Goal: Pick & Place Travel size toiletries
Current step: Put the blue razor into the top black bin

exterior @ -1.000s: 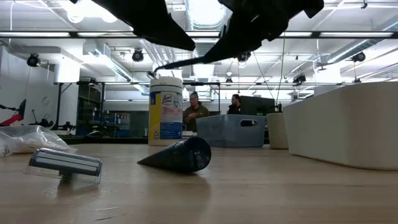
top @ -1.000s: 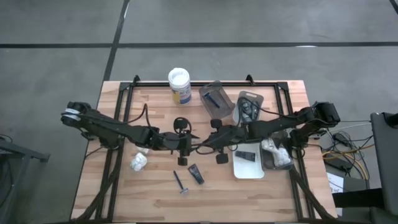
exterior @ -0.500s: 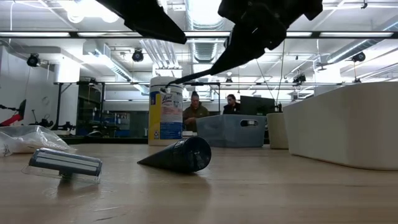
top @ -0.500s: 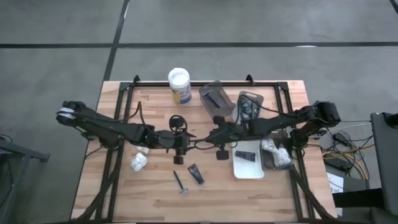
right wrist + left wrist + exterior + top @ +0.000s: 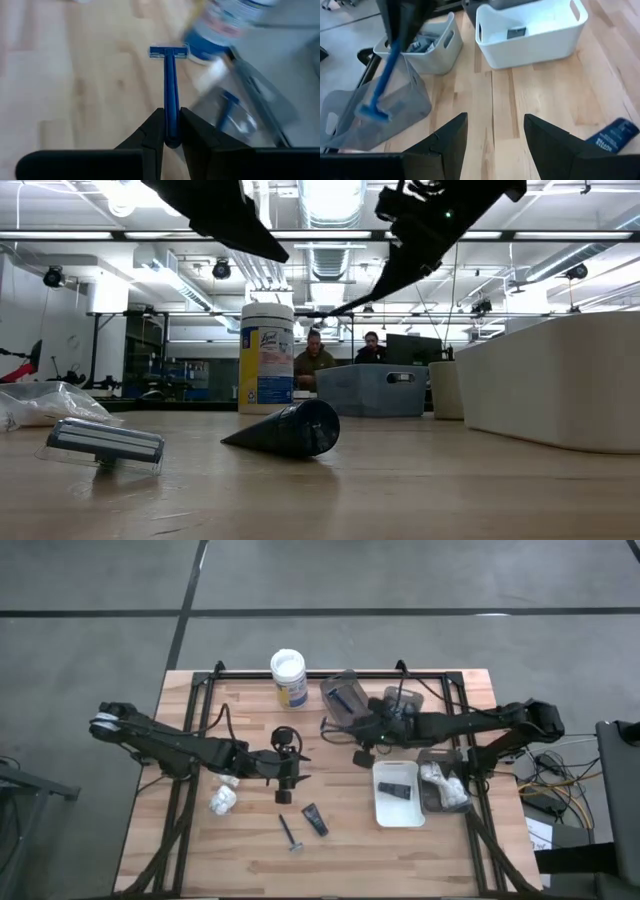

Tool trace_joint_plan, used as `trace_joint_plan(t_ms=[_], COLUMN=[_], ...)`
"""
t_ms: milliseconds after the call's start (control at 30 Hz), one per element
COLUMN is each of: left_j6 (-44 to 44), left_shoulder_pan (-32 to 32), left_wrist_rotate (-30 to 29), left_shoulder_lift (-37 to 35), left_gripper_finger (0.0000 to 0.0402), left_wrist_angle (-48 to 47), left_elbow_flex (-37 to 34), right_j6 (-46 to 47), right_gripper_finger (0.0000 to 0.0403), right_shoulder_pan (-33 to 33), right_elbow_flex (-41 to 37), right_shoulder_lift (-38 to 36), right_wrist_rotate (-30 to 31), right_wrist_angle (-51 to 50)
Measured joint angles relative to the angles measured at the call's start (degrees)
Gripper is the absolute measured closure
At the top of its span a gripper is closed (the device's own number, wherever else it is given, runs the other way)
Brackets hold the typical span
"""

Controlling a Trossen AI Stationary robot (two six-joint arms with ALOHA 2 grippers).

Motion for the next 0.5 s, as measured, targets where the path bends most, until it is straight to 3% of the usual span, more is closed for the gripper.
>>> trace_joint_plan(t_ms=[200,500], left_j6=[-0.06,-0.70], left_shoulder_pan=[0.00,0.00], left_wrist_rotate=[-0.02,-0.04], left_shoulder_lift=[0.00,0.00], left_gripper_finger=[0.0202,0.0202], left_wrist_angle=[-0.97,-1.17], left_elbow_flex=[-0.02,-0.09], right_j6=[5.27,12.12], right_gripper_finger=[0.0365,0.0345], right_shoulder_pan=[-4.23,-10.51], right_elbow_flex=[-0.94,-4.53], right_shoulder_lift=[-1.22,-1.11], right_wrist_rotate=[2.57,2.57], right_wrist_angle=[-4.06,-3.91])
